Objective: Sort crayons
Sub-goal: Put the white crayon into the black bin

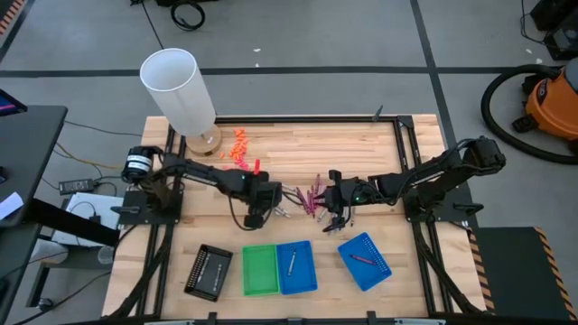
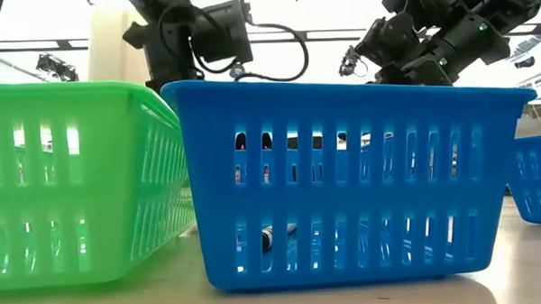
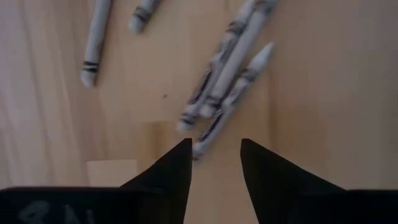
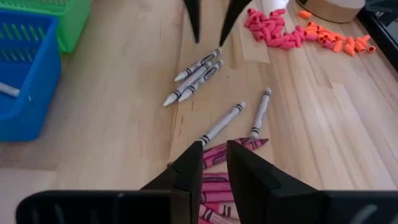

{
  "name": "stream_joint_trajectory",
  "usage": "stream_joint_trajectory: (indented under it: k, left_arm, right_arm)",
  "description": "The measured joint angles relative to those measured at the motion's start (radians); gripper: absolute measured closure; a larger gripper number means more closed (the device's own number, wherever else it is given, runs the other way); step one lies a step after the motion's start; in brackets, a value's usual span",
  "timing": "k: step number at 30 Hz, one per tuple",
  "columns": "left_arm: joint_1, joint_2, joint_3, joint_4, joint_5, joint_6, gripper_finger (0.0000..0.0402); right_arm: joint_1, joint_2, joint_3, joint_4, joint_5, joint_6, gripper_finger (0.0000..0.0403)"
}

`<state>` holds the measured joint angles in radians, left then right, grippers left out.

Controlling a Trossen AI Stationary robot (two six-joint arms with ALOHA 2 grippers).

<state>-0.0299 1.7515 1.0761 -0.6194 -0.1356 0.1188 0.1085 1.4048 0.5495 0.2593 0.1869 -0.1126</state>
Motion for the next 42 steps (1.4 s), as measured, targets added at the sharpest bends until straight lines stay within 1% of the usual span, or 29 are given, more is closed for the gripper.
stream_joint_trajectory:
  k: [3, 7, 13, 18, 22, 27, 31, 35, 38, 42]
  left_arm:
    - [0.019, 0.0, -0.018, 0.02, 0.011, 0.049, 0.0267]
    - [0.043, 0.0, -0.039, 0.058, 0.051, 0.091, 0.0273]
    - [0.066, 0.006, -0.039, 0.066, 0.057, 0.157, 0.0274]
    - [0.083, 0.023, -0.039, 0.067, 0.102, 0.185, 0.0274]
    - [0.087, 0.046, -0.036, 0.06, 0.116, 0.184, 0.0277]
    - [0.084, 0.057, -0.033, 0.05, 0.127, 0.179, 0.0305]
    - [0.08, 0.053, -0.035, 0.045, 0.157, 0.173, 0.0345]
    - [0.058, 0.048, -0.035, 0.039, 0.151, 0.17, 0.038]
    - [0.032, 0.043, -0.034, 0.024, 0.145, 0.155, 0.0385]
    - [-0.012, 0.029, -0.011, -0.066, 0.19, 0.047, 0.0382]
  right_arm:
    - [0.0, 0.0, 0.0, 0.003, 0.0, -0.003, 0.0321]
    - [0.0, 0.0, 0.0, 0.012, 0.0, -0.003, 0.0321]
    - [0.0, 0.0, 0.0, 0.017, 0.0, -0.002, 0.0321]
    - [0.0, 0.0, 0.0, 0.017, -0.005, 0.009, 0.0321]
    - [0.0, 0.0, 0.0, 0.017, -0.006, 0.015, 0.0321]
    - [0.002, 0.0, 0.0, 0.017, -0.007, 0.016, 0.0321]
    - [0.002, 0.0, 0.0, 0.017, -0.008, 0.015, 0.0321]
    - [0.002, 0.0, 0.0, 0.017, -0.008, 0.015, 0.0321]
    - [0.002, 0.0, 0.0, 0.016, -0.008, 0.016, 0.0321]
    - [0.002, 0.0, 0.0, 0.016, 0.003, 0.042, 0.0321]
